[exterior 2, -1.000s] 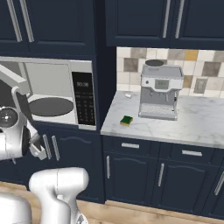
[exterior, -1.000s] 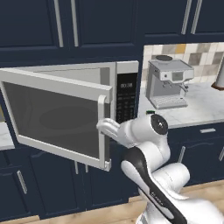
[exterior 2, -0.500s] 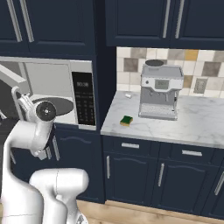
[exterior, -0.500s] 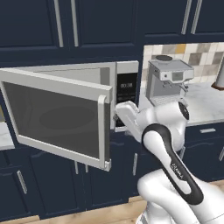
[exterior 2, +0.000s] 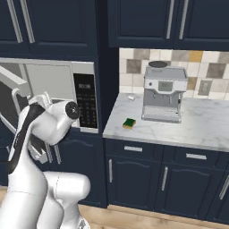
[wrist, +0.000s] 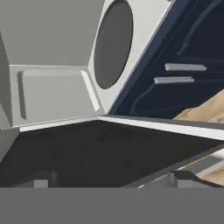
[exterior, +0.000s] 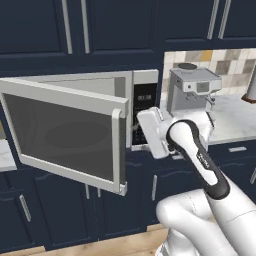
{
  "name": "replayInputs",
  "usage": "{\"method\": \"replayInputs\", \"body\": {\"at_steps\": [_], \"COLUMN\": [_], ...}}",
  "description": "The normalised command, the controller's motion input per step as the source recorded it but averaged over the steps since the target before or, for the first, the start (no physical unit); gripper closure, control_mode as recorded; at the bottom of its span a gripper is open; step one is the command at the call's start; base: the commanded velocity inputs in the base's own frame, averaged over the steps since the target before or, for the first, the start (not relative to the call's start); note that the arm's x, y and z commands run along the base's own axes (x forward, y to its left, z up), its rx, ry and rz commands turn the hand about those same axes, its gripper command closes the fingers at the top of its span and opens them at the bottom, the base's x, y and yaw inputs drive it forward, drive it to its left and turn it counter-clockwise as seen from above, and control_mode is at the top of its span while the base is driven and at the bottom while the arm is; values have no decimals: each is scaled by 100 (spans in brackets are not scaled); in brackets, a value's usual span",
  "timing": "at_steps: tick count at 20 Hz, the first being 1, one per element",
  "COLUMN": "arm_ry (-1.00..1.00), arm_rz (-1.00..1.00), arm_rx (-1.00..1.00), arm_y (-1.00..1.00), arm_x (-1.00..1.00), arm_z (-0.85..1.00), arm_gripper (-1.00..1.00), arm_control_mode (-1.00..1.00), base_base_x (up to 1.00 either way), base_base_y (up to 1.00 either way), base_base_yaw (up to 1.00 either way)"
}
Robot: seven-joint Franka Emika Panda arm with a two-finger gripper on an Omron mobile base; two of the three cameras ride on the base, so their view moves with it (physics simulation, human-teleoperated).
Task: Place the sponge inside the microwave to prepare for sanitizing.
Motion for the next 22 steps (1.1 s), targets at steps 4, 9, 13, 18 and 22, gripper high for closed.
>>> {"method": "replayInputs", "body": {"at_steps": [4, 9, 13, 18, 22], "arm_ry": [41, 27, 3, 0, 1], "arm_rz": [38, 47, 45, 30, 25], "arm_rx": [16, 21, 11, 4, 13], "arm_y": [13, 2, 25, 47, 25], "arm_x": [56, 52, 28, 27, 29], "arm_z": [-8, 0, -4, -9, -2], "arm_gripper": [-100, -100, -100, -100, -100], "arm_control_mode": [-100, -100, -100, -100, -100], "base_base_x": [0, 0, 0, 0, 0], "base_base_y": [0, 0, 0, 0, 0], "base_base_yaw": [0, 0, 0, 0, 0]}}
